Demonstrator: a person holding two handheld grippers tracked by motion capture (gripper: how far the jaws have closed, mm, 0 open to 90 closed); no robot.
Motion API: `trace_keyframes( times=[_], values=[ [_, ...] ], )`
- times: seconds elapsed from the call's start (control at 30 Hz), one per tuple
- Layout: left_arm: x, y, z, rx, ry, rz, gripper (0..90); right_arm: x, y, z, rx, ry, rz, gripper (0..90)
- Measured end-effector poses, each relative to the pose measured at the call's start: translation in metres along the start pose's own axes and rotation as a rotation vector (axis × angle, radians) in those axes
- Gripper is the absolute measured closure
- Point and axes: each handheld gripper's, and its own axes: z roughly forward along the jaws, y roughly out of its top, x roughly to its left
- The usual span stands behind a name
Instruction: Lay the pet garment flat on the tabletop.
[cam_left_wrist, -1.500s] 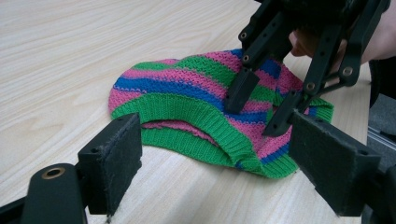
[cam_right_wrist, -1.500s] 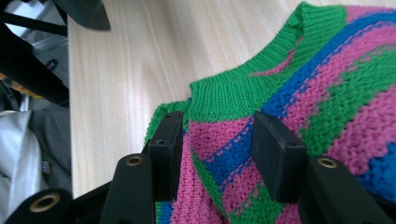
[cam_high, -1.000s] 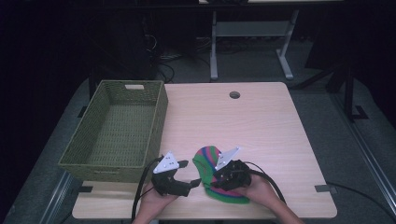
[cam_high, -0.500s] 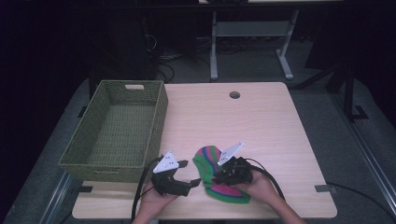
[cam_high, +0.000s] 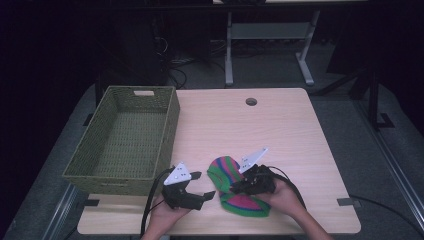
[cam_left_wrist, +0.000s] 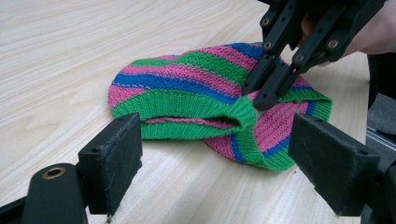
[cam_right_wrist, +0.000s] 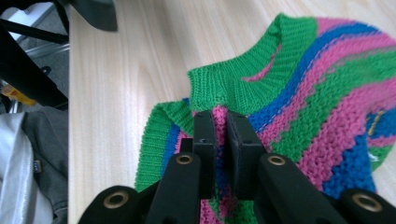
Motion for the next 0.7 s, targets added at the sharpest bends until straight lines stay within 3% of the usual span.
trace_keyframes(
  times=[0.3,0.53,0.7],
  values=[
    [0.0,0.0,0.001,-0.001,-0.004,0.0,17.5,0.001,0.005,-0.024,-0.059,0.005,0.018,83.1],
    [-0.001,0.002,0.001,-0.004,-0.006,0.012,17.6,-0.003,0.014,-0.062,-0.164,0.005,0.026,83.1],
    [-0.002,0.003,0.002,-0.006,-0.015,0.02,18.3,-0.006,0.01,-0.076,-0.209,0.026,0.028,83.1]
  ],
)
